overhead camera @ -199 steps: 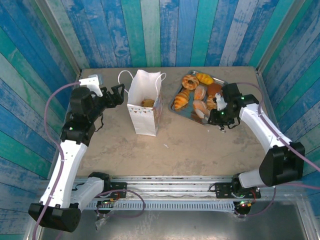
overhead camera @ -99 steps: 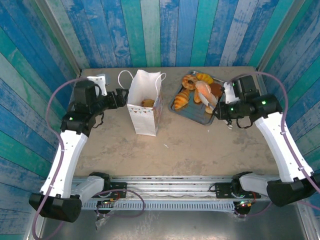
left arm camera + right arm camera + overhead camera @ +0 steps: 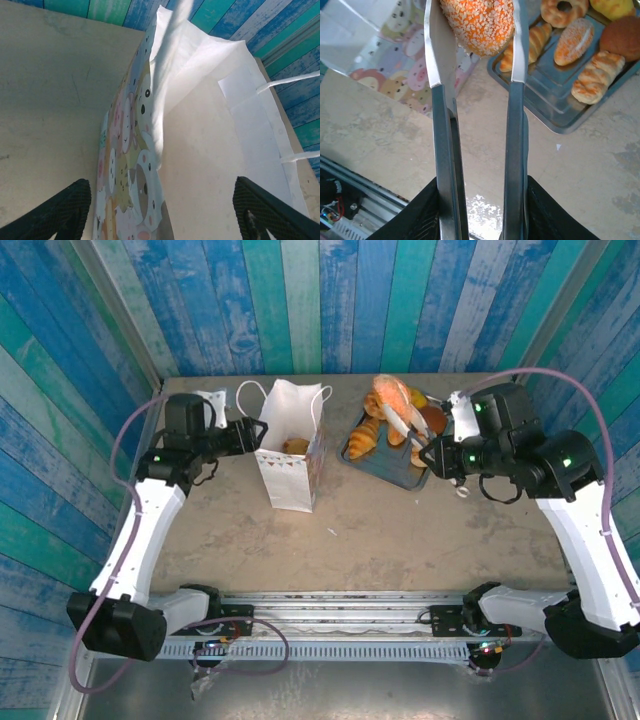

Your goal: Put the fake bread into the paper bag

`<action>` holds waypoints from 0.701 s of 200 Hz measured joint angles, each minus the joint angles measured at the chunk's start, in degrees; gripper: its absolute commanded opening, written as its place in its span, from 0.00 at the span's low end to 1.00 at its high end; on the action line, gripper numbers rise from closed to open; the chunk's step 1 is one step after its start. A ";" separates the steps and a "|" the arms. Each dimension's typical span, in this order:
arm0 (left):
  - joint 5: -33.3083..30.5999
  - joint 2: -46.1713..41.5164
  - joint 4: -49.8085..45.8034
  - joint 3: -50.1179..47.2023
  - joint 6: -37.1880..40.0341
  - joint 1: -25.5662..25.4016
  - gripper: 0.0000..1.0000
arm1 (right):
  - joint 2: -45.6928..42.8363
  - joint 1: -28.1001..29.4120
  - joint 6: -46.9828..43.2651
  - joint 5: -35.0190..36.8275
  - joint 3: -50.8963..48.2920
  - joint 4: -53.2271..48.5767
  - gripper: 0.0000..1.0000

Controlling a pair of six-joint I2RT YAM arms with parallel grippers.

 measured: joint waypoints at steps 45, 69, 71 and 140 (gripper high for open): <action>0.72 2.36 1.88 0.00 -0.66 0.00 0.60 | 0.48 6.12 1.31 1.66 3.89 -0.11 0.39; 0.66 3.13 2.21 0.00 -0.83 0.00 0.53 | 1.77 10.40 1.68 1.84 5.81 0.13 0.39; 0.66 3.17 2.23 0.00 -0.92 0.00 0.53 | 1.90 10.67 1.70 1.81 5.95 0.15 0.39; 0.17 3.19 4.11 -0.11 -2.27 0.00 0.35 | 8.26 21.97 2.38 3.10 10.29 4.76 0.39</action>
